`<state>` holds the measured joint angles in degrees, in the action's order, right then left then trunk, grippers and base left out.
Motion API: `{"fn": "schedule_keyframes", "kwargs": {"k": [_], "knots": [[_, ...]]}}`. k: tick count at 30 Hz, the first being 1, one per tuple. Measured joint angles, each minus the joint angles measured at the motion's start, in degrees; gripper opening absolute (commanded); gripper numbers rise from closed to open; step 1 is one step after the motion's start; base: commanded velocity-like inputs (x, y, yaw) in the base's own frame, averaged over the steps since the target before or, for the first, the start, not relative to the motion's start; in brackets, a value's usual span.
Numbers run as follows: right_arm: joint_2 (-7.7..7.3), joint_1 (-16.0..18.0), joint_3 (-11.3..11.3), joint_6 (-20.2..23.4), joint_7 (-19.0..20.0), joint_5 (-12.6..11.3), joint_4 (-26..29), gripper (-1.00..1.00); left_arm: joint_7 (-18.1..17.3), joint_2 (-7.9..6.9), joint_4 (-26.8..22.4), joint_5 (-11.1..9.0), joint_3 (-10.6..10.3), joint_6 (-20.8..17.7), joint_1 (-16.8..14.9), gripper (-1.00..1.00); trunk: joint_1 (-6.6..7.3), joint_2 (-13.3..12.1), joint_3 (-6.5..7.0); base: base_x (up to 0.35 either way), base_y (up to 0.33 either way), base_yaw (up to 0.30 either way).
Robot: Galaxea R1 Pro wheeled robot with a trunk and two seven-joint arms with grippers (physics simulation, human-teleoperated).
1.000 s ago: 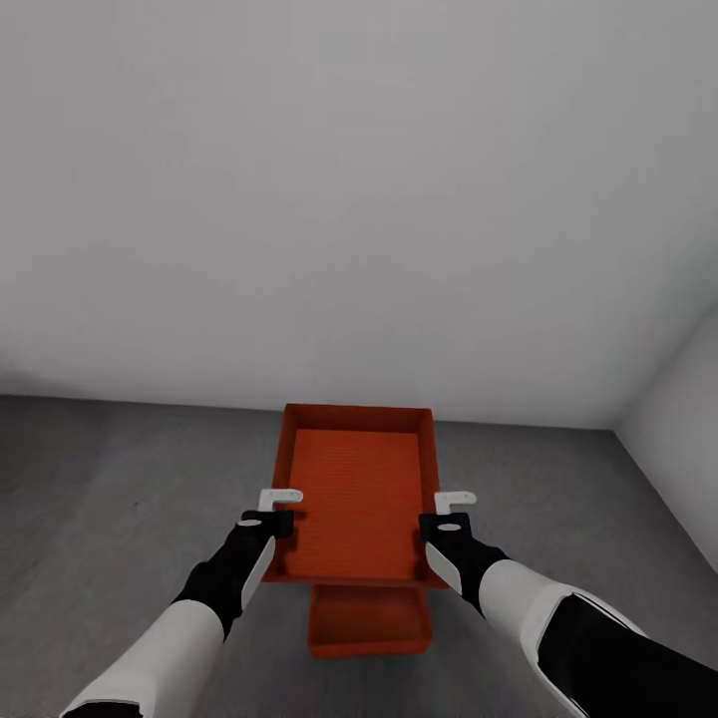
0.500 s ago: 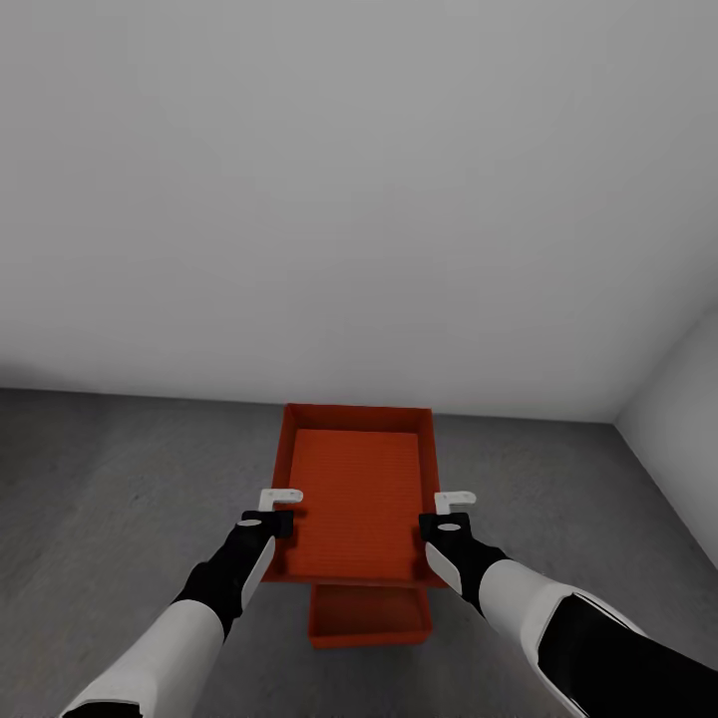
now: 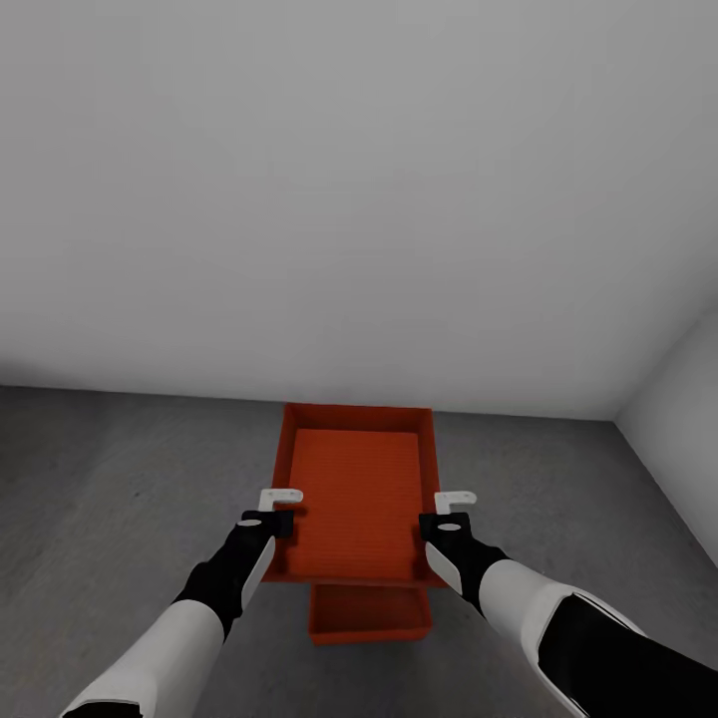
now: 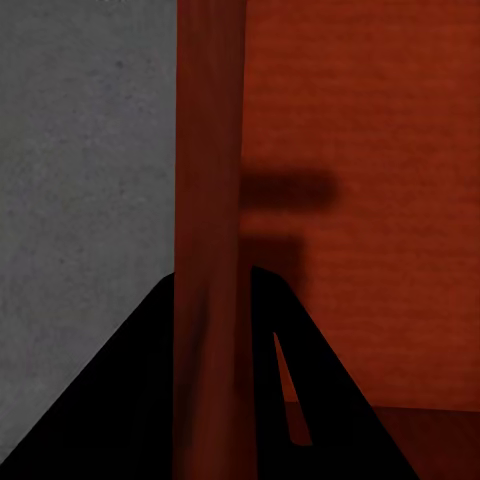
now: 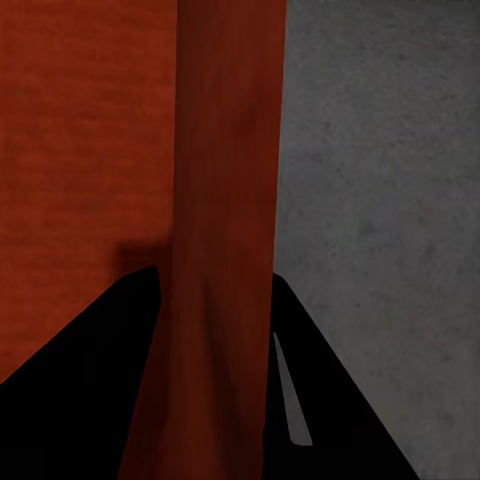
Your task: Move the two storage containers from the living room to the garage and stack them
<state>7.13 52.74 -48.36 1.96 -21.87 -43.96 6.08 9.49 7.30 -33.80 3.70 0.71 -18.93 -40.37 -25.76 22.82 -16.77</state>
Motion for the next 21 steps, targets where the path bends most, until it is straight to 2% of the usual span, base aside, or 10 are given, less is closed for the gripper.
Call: {"fn": "schedule_keyframes", "kwargs": {"k": [8, 21], "knots": [[-0.03, 0.0, -0.1, 0.1, -0.2, 0.0, 0.2, -1.0, 0.0, -0.04, 0.0, -0.1, 0.0, 0.1, 0.0, -1.0, 0.0, 0.0, 0.0, 0.0, 0.0, 0.154], [-0.05, 0.0, 0.1, -0.1, 0.1, 0.1, -0.1, -1.0, 0.0, 0.08, 0.0, 0.2, 0.1, 0.0, 0.0, -1.0, 0.0, 0.0, 0.0, 0.0, 0.0, 0.016]]}}
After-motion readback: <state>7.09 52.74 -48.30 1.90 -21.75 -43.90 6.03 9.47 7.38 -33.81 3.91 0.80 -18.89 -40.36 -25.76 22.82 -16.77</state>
